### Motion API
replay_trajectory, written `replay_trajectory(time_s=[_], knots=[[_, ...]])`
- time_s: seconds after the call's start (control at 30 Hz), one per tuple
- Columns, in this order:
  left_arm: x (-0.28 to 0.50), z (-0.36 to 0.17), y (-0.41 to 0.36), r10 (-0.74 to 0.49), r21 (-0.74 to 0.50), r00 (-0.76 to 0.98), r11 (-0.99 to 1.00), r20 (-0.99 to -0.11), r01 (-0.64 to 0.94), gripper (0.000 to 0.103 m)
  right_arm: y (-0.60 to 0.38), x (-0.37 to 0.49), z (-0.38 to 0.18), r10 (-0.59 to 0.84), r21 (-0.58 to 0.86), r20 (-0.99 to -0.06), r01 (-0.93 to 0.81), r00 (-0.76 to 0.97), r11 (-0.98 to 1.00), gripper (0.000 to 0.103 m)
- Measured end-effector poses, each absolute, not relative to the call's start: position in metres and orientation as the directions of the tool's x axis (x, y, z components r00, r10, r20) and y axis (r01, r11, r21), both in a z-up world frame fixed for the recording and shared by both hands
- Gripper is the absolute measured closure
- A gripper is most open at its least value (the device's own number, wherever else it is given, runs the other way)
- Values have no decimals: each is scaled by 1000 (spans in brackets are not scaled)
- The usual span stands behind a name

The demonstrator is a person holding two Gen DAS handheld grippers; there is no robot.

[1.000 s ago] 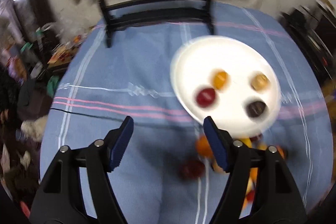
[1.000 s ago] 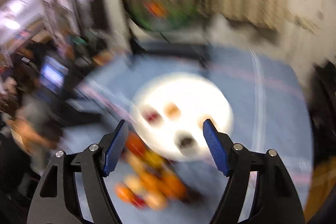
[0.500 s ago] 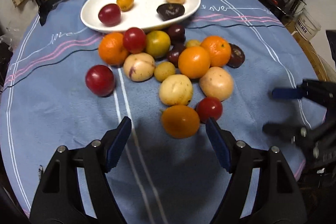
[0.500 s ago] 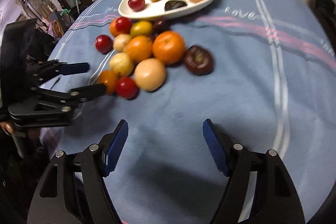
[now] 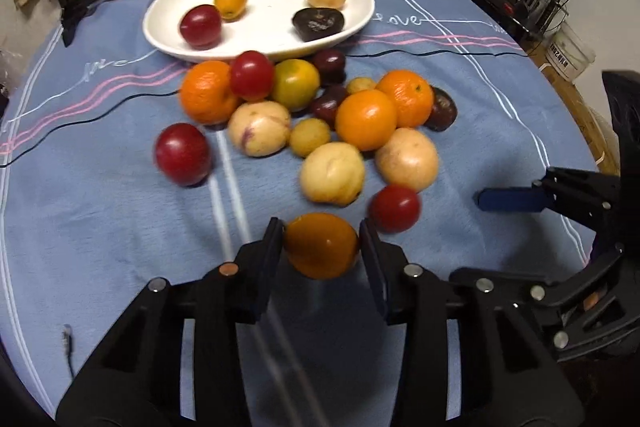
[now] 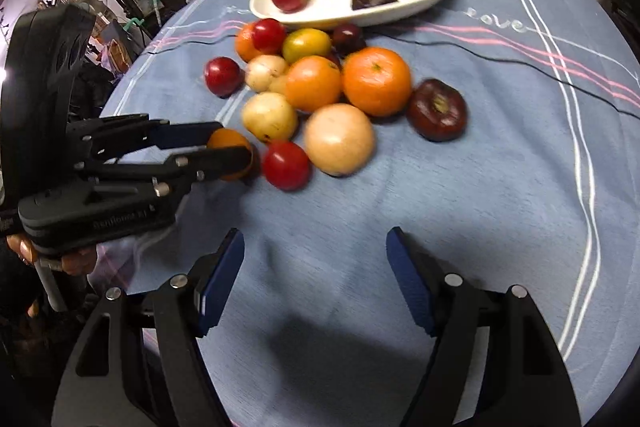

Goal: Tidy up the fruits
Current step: 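Grasp an orange tomato with the left tool while the right grasps a red cherry tomato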

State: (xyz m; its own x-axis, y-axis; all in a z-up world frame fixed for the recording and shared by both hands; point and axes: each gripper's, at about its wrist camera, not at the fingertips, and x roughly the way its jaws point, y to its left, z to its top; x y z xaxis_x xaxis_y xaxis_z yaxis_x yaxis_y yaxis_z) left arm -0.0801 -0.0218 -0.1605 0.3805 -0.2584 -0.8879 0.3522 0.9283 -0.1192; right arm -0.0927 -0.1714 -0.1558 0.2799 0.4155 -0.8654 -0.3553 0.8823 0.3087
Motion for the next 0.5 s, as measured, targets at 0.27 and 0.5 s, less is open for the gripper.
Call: replay_trajectory(time_s=[0.27,0.5], knots=[[-79,-138,25,-243,-125,425,950,-872,286,63,-139,-74,-163,395,308,-871,-302,292,902,41],[-74,-135,33,-267,-140,422,941,-866,308,65,-140,-63,-172,392,338,-867,-215,309,916,65]])
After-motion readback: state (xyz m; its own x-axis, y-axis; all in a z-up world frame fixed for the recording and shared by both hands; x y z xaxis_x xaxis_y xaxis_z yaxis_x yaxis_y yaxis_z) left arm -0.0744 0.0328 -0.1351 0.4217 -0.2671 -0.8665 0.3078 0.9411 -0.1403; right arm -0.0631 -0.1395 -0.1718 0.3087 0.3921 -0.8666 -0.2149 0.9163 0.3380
